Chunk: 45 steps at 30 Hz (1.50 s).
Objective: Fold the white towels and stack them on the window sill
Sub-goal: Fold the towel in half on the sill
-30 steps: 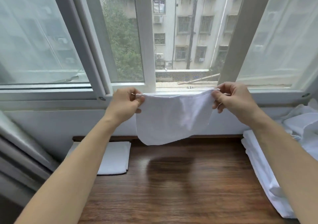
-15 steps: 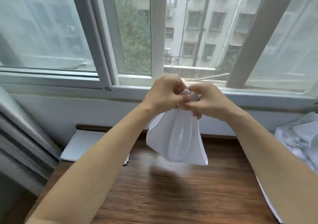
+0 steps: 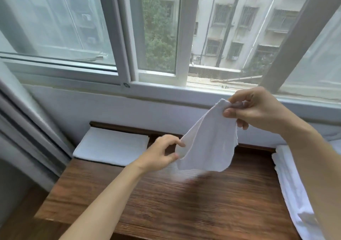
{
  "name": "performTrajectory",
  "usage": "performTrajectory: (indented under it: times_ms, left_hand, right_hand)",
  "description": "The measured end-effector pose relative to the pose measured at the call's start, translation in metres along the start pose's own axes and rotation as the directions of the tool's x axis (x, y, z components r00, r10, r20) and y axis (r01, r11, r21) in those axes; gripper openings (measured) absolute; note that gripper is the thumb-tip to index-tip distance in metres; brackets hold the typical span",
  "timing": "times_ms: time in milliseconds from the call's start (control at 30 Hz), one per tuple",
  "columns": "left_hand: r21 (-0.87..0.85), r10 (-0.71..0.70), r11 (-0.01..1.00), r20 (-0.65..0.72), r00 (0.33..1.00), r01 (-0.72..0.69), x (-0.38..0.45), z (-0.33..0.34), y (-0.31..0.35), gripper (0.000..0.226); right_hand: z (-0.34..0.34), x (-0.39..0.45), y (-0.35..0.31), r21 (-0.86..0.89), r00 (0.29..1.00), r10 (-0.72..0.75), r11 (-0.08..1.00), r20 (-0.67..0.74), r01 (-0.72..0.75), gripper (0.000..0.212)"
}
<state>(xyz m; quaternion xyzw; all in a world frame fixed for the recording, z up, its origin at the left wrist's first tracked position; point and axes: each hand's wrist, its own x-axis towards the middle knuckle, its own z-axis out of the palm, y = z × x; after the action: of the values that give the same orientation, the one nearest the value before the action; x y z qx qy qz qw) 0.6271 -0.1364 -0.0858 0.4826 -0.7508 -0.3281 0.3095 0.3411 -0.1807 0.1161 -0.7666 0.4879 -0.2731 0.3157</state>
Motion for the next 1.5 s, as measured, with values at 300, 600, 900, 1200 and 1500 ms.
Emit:
performTrajectory:
  times_ms: [300,600,900,1200,1500]
  left_hand:
    - [0.303,-0.143,0.952,0.311,0.94,0.044,-0.01,0.041,-0.011,0.032]
    - [0.553,-0.05,0.828,0.246,0.968,-0.098,-0.001,0.049,0.027,0.078]
    - [0.54,-0.262,0.834,0.211,0.942,0.111,0.018,0.053,0.032,0.026]
    - [-0.017,-0.352,0.936,-0.056,0.934,0.351,-0.027,0.005,-0.021,0.037]
    - [-0.102,-0.044,0.995,-0.206,0.977,0.024,0.046,-0.012,0.113,0.066]
  right_hand:
    - [-0.015,-0.008,-0.006,-0.021,0.999,-0.023,1.0,-0.031,0.023,0.02]
    - [-0.022,-0.018,-0.013,-0.039,0.998,-0.07,0.997,-0.005,0.069,0.023]
    - [-0.026,-0.019,0.0,-0.094,0.998,-0.022,0.995,-0.059,0.016,0.019]
    - [-0.047,-0.025,0.01,0.002,0.98,0.072,0.997,-0.185,-0.073,0.009]
    - [-0.011,0.002,0.001,-0.162,0.993,0.065,0.983,-0.102,-0.081,0.018]
